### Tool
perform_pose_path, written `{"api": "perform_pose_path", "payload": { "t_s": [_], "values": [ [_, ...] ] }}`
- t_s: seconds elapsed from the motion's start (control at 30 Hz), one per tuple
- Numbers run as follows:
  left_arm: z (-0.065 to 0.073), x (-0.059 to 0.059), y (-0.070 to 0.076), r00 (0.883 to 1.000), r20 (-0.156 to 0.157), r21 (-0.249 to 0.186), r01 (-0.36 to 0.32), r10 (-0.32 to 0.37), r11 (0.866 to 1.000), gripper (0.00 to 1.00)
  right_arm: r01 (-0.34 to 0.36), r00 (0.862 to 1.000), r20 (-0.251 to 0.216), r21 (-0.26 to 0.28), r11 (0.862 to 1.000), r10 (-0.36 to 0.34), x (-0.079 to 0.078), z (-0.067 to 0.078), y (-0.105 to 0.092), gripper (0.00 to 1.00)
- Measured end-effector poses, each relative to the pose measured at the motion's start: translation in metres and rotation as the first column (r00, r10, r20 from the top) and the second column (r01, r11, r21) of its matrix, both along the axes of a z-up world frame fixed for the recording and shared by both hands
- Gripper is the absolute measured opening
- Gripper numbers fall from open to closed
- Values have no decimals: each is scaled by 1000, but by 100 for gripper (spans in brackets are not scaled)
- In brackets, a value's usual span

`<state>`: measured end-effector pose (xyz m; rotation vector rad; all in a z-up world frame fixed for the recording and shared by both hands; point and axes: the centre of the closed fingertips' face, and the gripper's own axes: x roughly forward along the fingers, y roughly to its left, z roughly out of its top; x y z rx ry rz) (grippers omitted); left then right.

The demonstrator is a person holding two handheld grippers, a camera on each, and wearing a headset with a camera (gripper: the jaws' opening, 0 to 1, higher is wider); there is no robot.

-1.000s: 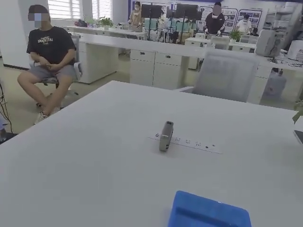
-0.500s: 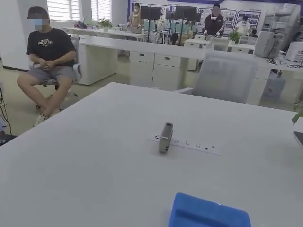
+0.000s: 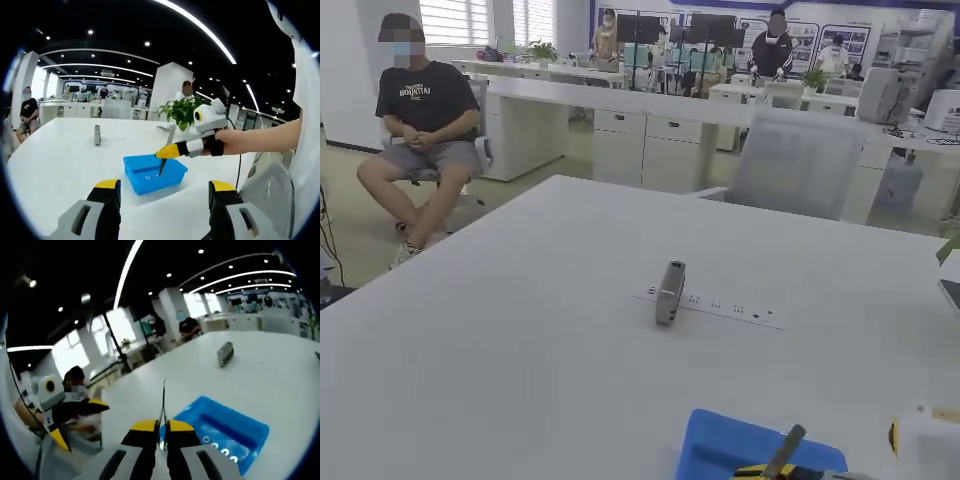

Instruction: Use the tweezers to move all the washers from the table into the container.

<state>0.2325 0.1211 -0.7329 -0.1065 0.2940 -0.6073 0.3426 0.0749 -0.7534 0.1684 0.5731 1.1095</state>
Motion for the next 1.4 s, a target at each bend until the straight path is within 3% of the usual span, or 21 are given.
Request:
{"api": "perform_pose_path", "payload": {
  "t_s": [0.07, 0.13, 0.3, 0.37, 0.63, 0.8, 1.0, 1.13, 1.4],
  "values": [
    [0, 0, 0, 1000, 1, 1, -2, 2, 1000, 72, 38, 999, -20, 37, 999, -37, 12, 3, -1, 3],
    [0, 1, 1, 1000, 1, -1, -5, 5, 1000, 72, 49, 999, -24, 38, 998, -48, 19, 1, -2, 3],
    [3, 1, 2, 1000, 7, -16, -9, 9, 1000, 72, 138, 988, -82, 56, 989, -133, 49, -12, -2, 3],
    [2, 1, 2, 1000, 5, -16, -10, 10, 1000, 72, 146, 986, -81, 40, 988, -142, 56, -19, 1, 3],
    [4, 2, 2, 1000, 8, -28, -14, 14, 1000, 73, 100, 995, -15, -68, 993, -101, 60, -43, 16, 3],
    [5, 2, 2, 1000, 9, -36, -16, 16, 999, 73, 36, 999, 39, -143, 989, -30, 56, -59, 21, 3],
    [7, 1, 0, 1000, 19, -32, -5, 5, 999, 76, -9, 995, 95, -196, 981, 28, 48, -64, 26, 3],
    [5, 0, -1, 1000, 9, -21, 3, -3, 1000, 75, -50, 983, 160, -237, 970, 89, 43, -63, 30, 4],
    [4, 2, 7, 999, -33, -78, -27, 25, 997, 69, -99, 952, 252, -286, 953, 175, 37, -58, 32, 4]
  ]
}}
